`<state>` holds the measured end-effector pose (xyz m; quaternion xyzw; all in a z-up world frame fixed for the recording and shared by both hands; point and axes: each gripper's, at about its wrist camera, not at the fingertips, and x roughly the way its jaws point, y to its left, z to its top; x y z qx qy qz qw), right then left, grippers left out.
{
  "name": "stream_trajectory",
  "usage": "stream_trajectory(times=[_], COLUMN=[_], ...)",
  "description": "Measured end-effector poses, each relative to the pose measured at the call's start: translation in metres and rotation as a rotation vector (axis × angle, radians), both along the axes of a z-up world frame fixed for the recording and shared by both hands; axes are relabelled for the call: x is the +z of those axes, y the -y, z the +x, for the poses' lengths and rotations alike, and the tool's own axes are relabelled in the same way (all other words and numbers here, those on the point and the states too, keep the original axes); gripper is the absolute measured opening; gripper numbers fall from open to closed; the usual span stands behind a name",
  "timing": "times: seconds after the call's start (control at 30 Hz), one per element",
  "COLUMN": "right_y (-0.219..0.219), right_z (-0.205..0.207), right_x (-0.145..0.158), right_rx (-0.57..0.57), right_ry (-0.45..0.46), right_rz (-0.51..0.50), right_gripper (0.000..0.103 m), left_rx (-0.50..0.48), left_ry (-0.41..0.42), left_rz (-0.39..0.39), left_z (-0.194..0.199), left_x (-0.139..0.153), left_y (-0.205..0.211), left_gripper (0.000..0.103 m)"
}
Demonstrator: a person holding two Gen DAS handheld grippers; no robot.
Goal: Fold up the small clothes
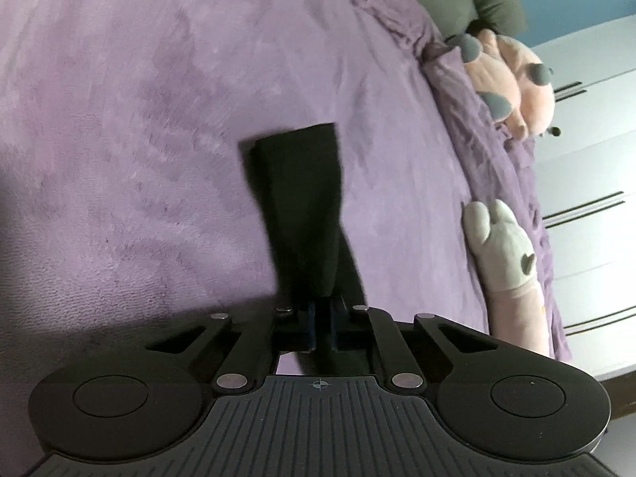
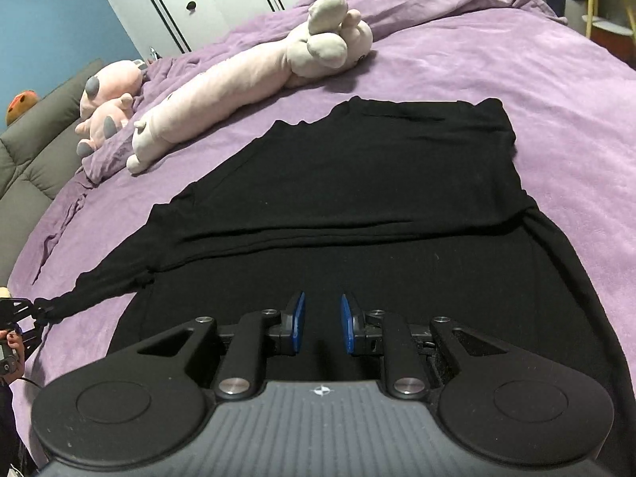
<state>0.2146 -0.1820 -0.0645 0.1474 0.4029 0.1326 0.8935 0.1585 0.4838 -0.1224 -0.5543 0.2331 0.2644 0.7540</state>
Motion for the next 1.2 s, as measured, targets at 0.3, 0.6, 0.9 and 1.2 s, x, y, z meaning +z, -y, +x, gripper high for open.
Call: stream_trajectory(times=[0.3, 0.6, 0.9, 1.2], right_y=[0.011, 0.044, 0.035, 0.01], right_z=[-0.005, -0.01, 0.043, 0.132], right_x=[-0.001, 0.005, -0.008, -0.027], right_rx=[-0.04, -0.105, -0.027, -0.145], right_ry=[0.033, 0.037, -0.008, -0.122], right_rz=[0.046, 0.1, 0.189, 0.362], right_gripper=[0.019, 0.021, 0.041, 0.047], left_rx=[-0.47, -1.034, -0.805, -0.692], left_ry=[0.158, 0.204, -0.081, -0.151], left_rz=[0.405, 0.438, 0.525, 0.504], left_z=[0.064, 0.112, 0.061, 0.045], left_x=[0.118, 0.103, 0.055, 0.033], left_y=[0.126, 0.362, 0.313, 0.274], left_gripper=[0.007, 0.048, 0.061, 0.061])
